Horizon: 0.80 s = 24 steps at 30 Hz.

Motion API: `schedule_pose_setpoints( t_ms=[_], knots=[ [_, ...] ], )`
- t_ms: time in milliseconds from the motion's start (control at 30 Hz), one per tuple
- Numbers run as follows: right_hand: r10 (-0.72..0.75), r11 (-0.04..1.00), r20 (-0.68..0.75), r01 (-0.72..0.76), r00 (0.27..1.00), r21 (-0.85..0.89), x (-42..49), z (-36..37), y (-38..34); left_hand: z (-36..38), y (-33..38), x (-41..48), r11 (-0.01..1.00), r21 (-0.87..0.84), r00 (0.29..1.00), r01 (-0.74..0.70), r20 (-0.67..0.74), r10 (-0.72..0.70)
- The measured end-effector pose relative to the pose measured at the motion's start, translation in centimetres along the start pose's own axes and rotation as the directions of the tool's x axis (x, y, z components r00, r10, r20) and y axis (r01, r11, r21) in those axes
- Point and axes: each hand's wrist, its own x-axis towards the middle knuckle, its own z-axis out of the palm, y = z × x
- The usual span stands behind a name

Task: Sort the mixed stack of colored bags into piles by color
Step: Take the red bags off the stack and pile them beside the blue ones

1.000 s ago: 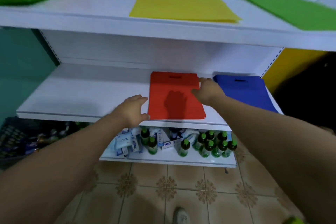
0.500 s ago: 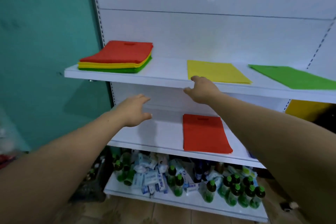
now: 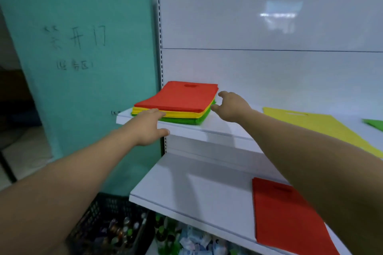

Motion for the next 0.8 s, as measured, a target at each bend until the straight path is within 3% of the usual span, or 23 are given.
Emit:
schedule_pose_setpoints(
  t_ms=[400,633,800],
  knots=[
    [-0.022,0.999,0.064,0.020,0.998,0.026,13.6,6.0,0.1,-0.2,-4.7,11.9,0.991,-0.020,0.991,0.131,-0.034,-0.131],
    [0.188,0.980,0.056,-0.191,0.981,0.056,16.8,7.8,0.8,0.8,-7.2,16.8,0.991,-0.021,0.992,0.129,0.004,-0.129],
    [0.275,0.949,0.060,-0.281,0.959,0.139,17.6,8.2,0.8,1.9,-8.8,18.6,0.987,-0.075,0.976,0.141,0.176,-0.126]
  ],
)
